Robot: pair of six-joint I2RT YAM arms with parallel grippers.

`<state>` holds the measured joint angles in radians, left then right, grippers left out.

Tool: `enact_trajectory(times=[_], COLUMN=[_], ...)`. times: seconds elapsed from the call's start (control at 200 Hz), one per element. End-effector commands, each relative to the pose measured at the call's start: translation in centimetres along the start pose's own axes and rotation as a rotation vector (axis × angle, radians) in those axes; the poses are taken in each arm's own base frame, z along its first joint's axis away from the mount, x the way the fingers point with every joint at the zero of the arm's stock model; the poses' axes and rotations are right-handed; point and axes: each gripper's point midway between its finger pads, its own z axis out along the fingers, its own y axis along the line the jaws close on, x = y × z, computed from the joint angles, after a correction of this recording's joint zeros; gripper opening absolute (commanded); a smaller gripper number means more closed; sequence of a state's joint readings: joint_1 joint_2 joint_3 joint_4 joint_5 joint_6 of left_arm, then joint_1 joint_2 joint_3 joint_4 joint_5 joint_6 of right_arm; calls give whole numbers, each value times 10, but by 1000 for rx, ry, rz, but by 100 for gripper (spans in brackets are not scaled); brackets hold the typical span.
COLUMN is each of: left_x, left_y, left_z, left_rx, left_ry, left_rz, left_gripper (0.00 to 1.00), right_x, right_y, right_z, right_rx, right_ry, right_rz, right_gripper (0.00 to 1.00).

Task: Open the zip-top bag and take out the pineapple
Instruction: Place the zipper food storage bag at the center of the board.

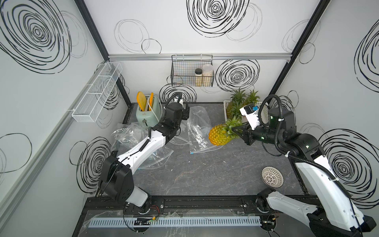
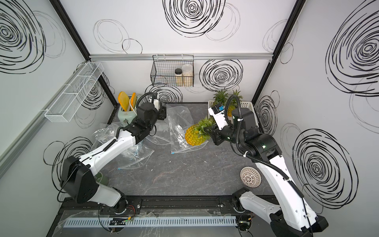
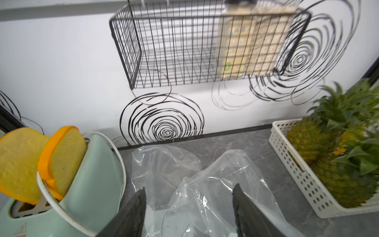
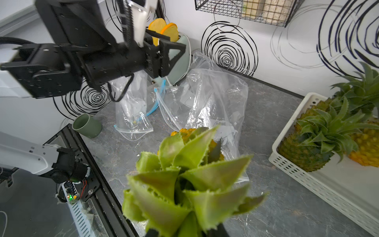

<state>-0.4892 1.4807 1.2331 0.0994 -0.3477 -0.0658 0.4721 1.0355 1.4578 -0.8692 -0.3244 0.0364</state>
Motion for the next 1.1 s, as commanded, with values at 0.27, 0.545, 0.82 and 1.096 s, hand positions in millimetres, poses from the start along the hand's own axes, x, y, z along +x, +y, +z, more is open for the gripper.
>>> enact_trajectory(times=[0.27, 0.545, 0.82, 1.096], left_x=[-35, -12, 3, 7], left_y=[-34, -25, -31, -34], left_z=[-64, -92, -98, -110], left_rx=[310, 346, 398, 410], left_ry=[-134, -159, -144, -152], left_rz=[-2, -24, -19, -16], left_gripper=[81, 94, 99, 100], right_x=[-11, -11, -6, -4], right_y=[-37, -67, -103, -139], right_z=[6, 4, -8, -19], right_rx=[132, 253, 409, 552], right_ry=[-31, -15, 5, 18], right_rz=[-16, 15, 57, 101], right_gripper=[0, 0, 0, 0])
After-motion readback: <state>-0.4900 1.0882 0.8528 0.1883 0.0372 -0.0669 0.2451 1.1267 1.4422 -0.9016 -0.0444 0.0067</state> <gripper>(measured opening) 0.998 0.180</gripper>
